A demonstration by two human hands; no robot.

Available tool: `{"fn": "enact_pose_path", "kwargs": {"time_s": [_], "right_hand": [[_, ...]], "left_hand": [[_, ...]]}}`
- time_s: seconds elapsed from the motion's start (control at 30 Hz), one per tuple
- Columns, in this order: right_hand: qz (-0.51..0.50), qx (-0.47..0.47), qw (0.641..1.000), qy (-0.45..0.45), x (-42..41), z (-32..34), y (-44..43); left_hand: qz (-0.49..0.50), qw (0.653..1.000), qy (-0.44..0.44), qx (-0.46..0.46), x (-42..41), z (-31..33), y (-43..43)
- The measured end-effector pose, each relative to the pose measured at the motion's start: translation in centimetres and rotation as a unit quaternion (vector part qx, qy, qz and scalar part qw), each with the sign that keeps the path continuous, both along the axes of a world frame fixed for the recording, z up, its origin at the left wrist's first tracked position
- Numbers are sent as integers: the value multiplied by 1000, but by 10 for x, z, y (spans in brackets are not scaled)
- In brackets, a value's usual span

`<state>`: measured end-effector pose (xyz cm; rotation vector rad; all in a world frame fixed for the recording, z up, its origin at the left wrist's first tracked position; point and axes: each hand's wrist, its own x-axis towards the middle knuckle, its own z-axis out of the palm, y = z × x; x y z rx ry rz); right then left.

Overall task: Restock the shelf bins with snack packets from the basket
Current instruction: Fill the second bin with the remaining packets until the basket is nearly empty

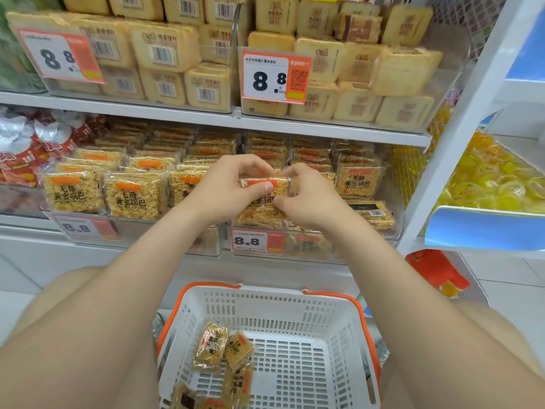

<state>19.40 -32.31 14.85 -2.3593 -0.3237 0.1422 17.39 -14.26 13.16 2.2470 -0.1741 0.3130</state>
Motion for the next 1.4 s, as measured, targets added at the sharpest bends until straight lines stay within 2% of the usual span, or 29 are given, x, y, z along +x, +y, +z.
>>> {"fn": "enact_pose_path", "kwargs": {"time_s": [0.13, 0.2, 0.27, 0.43, 0.57, 0.87, 1.07, 1.23, 1.4], "right_hand": [[-42, 52, 997, 43, 7, -3, -5], [-55, 25, 998, 25, 10, -3, -9], [-51, 9, 998, 19, 13, -3, -13], [-53, 11, 998, 9, 17, -13, -9], [-76, 8, 992, -99, 25, -28, -1], [-80, 64, 973, -208, 31, -56, 27], [-38, -31, 979, -198, 33, -47, 18], [21, -142, 980, -137, 22, -17, -10], [-17, -319, 944, -79, 27, 4, -64]], "left_hand": [[20, 993, -15, 115, 0, 0, -4], [29, 970, 24, 242, -4, -1, -3], [29, 949, 42, 313, -8, -1, -3], [52, 954, 21, 295, -6, -1, 1], [69, 956, 10, 286, -4, -6, 6], [41, 931, -56, 359, 1, -15, 11], [44, 904, -20, 425, 2, -29, 2], [57, 900, -75, 426, 1, -30, -16], [15, 912, -110, 395, 2, -30, -40]]}}
